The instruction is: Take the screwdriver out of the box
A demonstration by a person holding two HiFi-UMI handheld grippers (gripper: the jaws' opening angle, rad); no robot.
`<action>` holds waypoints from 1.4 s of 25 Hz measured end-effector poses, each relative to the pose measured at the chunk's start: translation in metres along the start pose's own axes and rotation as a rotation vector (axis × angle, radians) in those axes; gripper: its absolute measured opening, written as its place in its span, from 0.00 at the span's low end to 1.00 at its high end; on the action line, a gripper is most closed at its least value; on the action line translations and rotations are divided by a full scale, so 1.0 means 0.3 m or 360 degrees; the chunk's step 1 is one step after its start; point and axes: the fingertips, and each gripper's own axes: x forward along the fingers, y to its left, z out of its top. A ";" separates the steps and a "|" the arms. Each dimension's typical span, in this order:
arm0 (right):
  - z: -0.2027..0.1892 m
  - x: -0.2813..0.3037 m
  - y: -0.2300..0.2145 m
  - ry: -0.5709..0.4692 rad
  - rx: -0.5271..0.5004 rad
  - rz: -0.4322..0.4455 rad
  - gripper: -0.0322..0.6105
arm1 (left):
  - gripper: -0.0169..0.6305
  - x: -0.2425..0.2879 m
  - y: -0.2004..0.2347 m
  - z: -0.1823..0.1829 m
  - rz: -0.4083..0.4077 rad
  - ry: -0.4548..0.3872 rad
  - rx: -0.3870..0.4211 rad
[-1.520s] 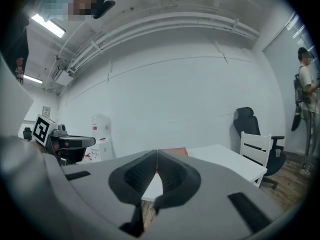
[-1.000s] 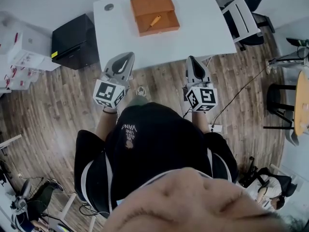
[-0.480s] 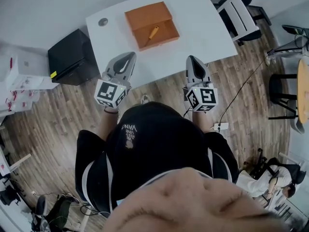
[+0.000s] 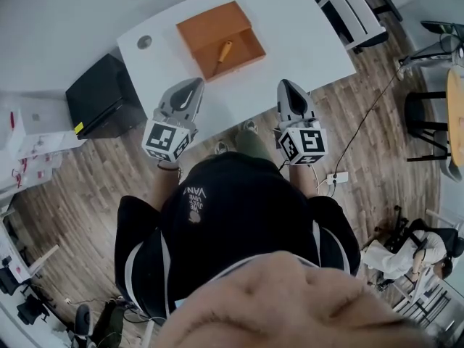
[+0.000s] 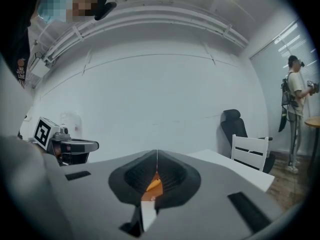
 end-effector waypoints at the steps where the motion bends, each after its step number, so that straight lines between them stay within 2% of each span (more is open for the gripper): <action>1: 0.001 0.009 -0.009 -0.0001 0.0001 0.0003 0.07 | 0.05 0.010 0.005 -0.001 0.0004 0.0001 -0.0002; 21: 0.089 0.262 -0.200 -0.0029 -0.0047 0.0182 0.07 | 0.05 0.299 0.102 0.064 0.0124 -0.0024 0.0032; 35: 0.107 0.369 -0.234 -0.0024 -0.0043 0.0240 0.07 | 0.05 0.433 0.154 0.082 0.0077 0.0012 0.0060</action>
